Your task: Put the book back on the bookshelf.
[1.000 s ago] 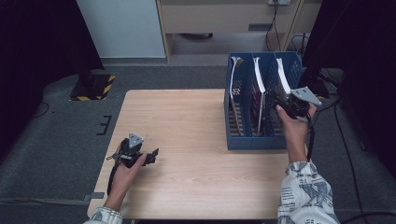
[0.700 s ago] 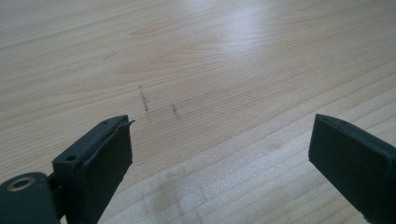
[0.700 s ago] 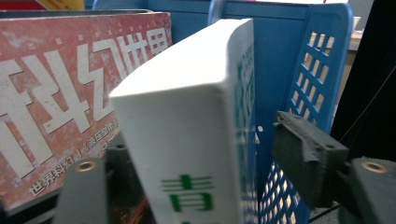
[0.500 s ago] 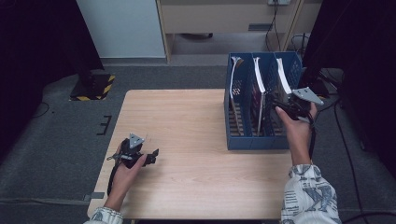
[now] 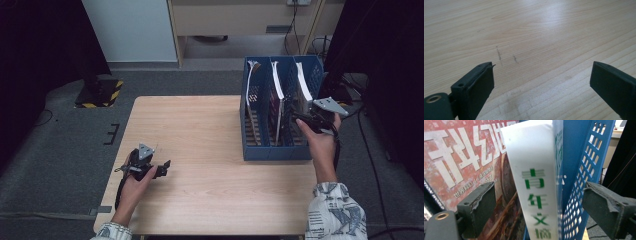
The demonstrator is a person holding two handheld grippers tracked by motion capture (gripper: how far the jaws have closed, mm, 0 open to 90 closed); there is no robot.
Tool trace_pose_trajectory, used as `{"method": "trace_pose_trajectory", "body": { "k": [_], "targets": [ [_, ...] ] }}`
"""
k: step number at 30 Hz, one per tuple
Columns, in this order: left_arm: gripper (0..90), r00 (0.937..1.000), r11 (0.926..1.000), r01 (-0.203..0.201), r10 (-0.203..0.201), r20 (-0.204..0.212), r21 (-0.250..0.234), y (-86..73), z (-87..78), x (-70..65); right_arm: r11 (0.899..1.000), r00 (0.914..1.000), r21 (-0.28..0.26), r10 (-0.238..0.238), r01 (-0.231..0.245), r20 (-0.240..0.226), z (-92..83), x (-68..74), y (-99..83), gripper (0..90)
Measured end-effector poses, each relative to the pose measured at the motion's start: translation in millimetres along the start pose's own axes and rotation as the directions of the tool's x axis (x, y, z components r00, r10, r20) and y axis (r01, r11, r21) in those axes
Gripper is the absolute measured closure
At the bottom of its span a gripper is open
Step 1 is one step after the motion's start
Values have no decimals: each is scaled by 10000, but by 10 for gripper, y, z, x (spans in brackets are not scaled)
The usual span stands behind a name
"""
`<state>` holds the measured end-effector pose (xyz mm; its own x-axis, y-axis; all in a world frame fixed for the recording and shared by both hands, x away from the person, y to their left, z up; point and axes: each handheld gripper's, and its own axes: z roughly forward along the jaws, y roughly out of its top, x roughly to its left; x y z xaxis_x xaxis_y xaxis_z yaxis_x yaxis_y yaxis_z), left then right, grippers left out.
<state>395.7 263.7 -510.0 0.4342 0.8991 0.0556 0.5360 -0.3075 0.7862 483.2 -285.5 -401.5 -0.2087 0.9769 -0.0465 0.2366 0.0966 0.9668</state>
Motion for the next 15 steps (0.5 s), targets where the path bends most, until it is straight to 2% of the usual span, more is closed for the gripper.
{"method": "trace_pose_trajectory", "body": {
  "k": [15],
  "targets": [
    [52,10000,10000,23,-24,64,57,-10,17,9,9995,9997,227,234,-231,-110,-123,-43,-74,93]
  ]
}}
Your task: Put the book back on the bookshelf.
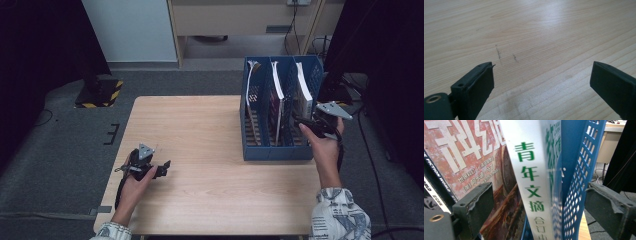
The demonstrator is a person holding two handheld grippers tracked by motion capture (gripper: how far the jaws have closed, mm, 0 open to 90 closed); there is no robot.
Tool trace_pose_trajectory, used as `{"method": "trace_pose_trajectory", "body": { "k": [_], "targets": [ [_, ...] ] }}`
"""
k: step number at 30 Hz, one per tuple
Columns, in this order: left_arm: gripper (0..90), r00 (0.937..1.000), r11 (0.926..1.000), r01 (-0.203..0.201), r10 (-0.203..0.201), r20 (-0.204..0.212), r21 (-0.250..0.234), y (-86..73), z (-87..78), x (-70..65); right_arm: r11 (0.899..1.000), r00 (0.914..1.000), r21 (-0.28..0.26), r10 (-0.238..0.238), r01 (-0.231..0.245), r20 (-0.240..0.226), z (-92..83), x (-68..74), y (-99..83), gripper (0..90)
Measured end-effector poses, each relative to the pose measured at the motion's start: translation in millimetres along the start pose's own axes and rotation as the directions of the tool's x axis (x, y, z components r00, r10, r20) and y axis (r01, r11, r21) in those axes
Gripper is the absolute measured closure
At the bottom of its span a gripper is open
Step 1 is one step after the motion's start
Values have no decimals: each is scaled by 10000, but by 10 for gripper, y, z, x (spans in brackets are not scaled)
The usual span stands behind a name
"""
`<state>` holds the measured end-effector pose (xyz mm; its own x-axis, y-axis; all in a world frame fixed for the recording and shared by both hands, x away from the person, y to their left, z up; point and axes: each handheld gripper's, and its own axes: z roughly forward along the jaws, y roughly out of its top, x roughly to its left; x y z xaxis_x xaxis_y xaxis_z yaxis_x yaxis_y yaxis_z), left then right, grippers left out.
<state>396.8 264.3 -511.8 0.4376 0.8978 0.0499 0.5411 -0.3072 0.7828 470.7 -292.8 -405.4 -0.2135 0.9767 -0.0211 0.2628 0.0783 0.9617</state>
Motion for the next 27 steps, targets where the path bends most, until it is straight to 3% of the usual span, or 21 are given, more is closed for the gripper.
{"method": "trace_pose_trajectory", "body": {
  "k": [27],
  "targets": [
    [49,10000,10000,66,-66,-57,-42,-4,-20,13,9999,9999,-91,116,-116,1,-167,-98,10,80]
  ]
}}
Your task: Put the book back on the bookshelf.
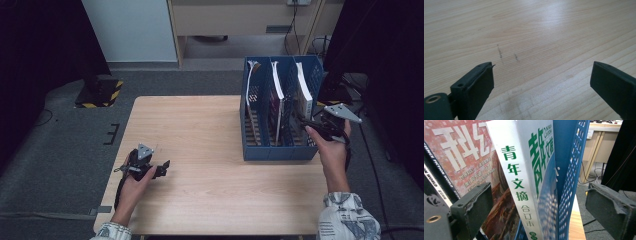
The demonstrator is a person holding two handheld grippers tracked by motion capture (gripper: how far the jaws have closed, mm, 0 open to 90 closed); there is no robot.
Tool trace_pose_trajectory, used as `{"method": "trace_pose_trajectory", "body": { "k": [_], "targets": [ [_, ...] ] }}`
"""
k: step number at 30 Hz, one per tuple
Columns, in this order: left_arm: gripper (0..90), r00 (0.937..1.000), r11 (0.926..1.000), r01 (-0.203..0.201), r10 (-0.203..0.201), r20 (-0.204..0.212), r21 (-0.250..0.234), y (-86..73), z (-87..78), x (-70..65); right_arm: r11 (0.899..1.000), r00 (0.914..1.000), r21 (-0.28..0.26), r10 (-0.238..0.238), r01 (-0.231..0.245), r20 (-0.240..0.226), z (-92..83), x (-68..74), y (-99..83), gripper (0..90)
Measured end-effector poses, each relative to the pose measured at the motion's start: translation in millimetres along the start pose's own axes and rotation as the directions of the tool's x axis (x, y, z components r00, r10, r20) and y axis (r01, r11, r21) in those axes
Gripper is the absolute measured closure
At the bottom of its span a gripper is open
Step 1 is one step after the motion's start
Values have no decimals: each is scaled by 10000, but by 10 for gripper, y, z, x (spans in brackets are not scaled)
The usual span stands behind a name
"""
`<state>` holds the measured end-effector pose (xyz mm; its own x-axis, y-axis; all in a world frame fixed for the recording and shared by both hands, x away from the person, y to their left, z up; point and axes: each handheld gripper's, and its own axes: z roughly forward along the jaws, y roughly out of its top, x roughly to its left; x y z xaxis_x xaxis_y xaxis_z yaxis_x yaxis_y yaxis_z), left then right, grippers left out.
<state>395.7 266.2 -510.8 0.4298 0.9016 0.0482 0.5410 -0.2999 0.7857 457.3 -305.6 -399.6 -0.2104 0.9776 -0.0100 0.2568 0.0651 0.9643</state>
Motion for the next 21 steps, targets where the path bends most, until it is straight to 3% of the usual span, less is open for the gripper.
{"method": "trace_pose_trajectory", "body": {
  "k": [21],
  "targets": [
    [50,10000,9999,-69,68,43,85,-4,23,-18,9998,9980,30,-218,221,-593,-190,133,-8,52]
  ]
}}
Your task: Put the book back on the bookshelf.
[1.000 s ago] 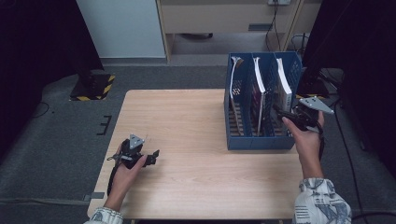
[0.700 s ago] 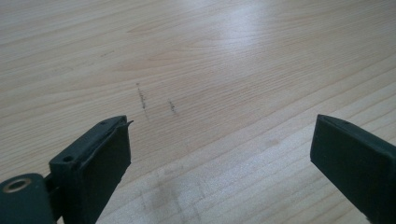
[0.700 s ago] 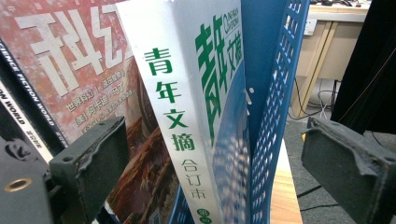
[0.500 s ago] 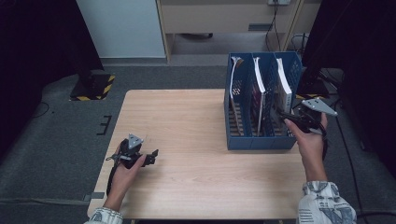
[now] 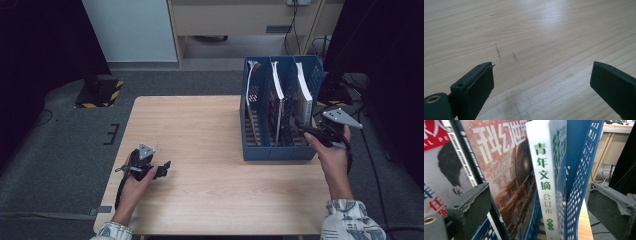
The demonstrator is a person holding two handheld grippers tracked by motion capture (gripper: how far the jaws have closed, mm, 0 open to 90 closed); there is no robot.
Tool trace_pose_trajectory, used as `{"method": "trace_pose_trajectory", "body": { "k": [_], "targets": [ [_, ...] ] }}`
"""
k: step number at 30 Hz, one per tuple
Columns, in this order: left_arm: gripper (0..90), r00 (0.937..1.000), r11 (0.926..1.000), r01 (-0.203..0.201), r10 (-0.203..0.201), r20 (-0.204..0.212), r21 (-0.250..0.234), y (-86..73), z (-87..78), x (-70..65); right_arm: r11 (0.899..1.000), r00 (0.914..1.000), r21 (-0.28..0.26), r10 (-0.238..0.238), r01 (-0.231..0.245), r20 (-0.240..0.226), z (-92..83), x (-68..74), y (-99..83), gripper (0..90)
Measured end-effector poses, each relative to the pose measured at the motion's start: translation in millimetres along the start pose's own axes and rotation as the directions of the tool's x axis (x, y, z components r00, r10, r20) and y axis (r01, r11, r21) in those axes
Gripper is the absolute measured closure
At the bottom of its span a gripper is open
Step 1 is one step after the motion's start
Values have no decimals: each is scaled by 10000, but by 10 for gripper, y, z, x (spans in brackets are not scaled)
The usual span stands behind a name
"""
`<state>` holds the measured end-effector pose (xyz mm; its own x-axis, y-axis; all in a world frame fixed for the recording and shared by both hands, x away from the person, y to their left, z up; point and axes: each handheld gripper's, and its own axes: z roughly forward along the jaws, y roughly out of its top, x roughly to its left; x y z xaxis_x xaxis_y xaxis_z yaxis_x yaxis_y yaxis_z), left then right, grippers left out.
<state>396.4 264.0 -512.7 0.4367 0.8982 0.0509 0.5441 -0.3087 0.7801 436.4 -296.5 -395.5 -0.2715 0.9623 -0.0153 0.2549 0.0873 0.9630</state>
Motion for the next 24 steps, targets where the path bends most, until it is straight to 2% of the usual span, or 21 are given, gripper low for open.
{"method": "trace_pose_trajectory", "body": {
  "k": [7,15,24],
  "targets": [
    [50,10000,10000,-10,10,-13,20,-5,-1,-2,10000,9999,-73,-23,22,-105,-50,30,40,46],
    [49,10000,10000,90,-90,-41,0,-2,-6,15,9999,9997,75,-86,88,-249,-81,95,26,42],
    [49,10000,10000,51,-51,-48,41,-5,2,9,9987,9988,340,-374,384,-316,-116,202,-9,44]
  ]
}}
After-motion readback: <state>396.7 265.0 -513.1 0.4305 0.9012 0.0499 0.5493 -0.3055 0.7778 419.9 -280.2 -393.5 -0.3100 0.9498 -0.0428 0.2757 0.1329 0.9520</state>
